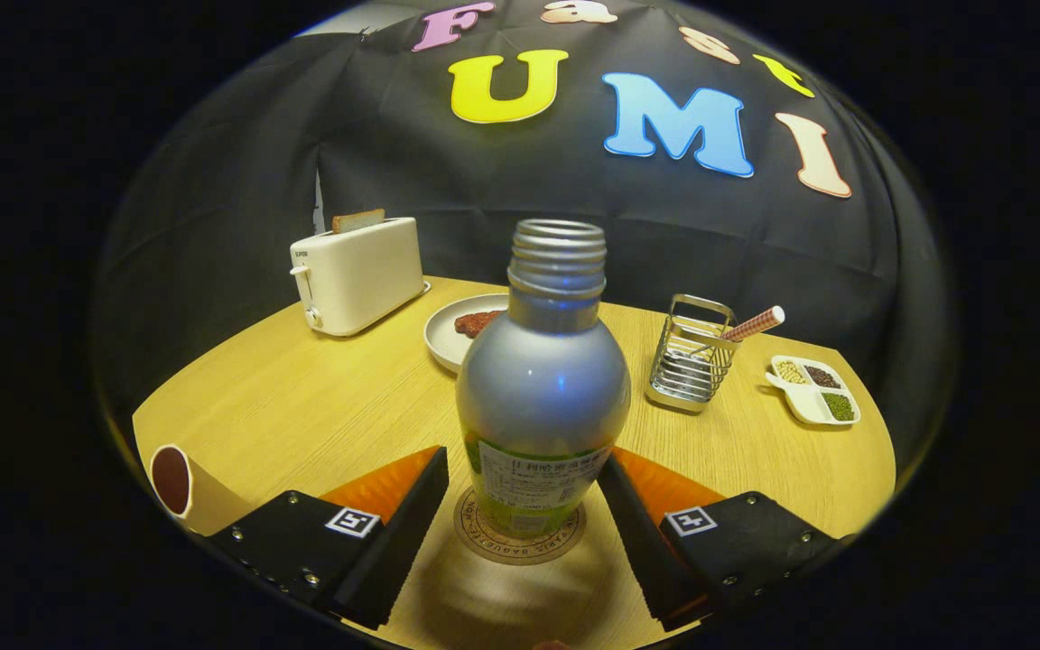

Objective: Take the bottle from table, then pour the juice into the cup, finally place the bottle on the coaster

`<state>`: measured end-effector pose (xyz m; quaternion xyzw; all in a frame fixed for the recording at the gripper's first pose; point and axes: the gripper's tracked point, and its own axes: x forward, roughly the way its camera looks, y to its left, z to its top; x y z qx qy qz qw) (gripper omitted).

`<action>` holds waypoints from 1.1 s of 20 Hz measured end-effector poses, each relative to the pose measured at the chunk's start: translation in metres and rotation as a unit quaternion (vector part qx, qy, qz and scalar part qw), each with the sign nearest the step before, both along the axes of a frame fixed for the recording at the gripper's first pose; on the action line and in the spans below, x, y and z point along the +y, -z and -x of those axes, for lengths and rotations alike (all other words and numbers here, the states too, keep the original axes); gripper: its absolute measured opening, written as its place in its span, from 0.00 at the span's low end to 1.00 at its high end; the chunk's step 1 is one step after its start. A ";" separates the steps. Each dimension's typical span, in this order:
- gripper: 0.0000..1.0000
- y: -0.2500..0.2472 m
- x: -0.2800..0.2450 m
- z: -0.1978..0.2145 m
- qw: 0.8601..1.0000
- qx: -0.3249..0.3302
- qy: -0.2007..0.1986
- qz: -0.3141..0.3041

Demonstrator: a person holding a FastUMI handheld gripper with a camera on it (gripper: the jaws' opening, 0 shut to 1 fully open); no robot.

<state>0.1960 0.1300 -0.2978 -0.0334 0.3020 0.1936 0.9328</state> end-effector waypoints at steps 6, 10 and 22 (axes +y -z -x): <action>0.99 -0.067 -0.009 0.017 0.998 -0.049 0.019 -0.022; 0.99 -0.121 -0.021 0.035 0.995 -0.090 0.030 -0.032; 0.99 -0.231 -0.067 0.114 0.979 -0.173 0.091 -0.057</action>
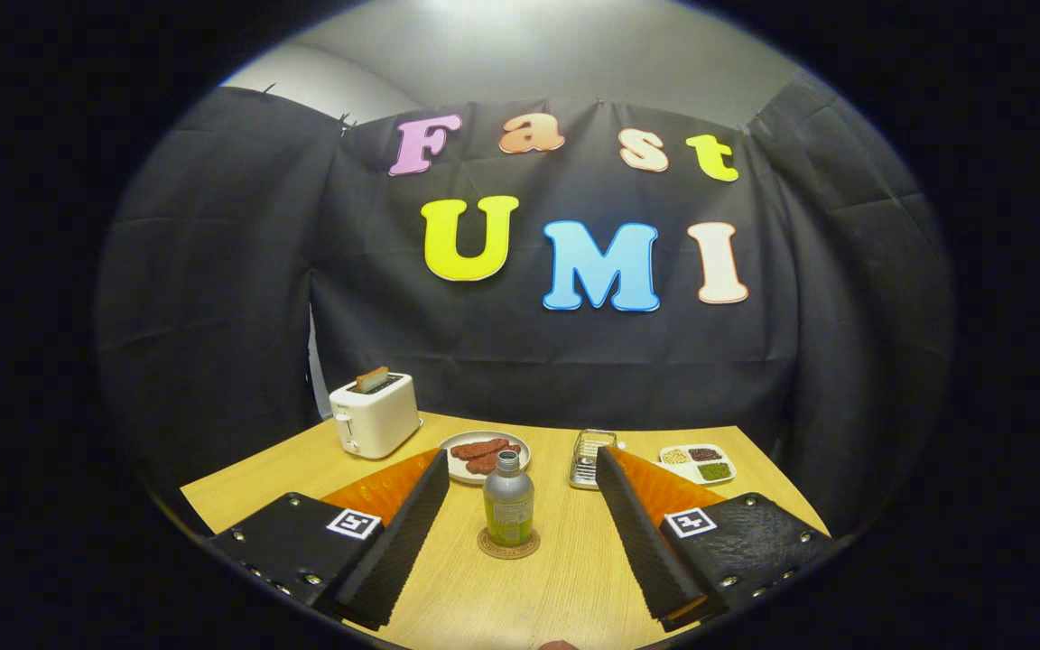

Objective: Take the bottle from table, then pour the juice into the cup, finally place the bottle on the coaster

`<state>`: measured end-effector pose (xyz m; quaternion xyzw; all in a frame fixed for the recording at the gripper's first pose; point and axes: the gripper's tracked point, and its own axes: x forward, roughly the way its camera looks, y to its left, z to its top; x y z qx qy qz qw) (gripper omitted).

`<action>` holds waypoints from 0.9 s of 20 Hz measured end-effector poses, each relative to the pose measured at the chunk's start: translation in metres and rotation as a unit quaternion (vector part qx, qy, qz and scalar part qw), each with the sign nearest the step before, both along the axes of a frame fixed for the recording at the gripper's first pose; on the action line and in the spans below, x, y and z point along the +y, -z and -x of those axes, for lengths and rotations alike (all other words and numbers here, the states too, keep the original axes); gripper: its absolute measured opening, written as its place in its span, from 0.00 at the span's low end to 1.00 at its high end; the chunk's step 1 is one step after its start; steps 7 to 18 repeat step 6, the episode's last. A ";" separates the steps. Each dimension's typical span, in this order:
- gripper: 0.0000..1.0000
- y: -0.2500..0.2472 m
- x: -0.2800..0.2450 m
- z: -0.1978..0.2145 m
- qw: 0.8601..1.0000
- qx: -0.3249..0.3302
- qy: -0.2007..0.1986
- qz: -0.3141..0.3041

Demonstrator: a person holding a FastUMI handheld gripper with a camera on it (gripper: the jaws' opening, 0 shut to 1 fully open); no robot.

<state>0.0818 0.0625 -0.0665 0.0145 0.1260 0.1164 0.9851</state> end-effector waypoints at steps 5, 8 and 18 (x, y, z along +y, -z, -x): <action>0.99 -0.004 -0.019 0.033 0.999 -0.003 0.037 -0.019; 0.99 -0.004 -0.021 0.038 0.999 -0.005 0.042 -0.020; 0.99 -0.004 -0.021 0.038 0.999 -0.005 0.042 -0.020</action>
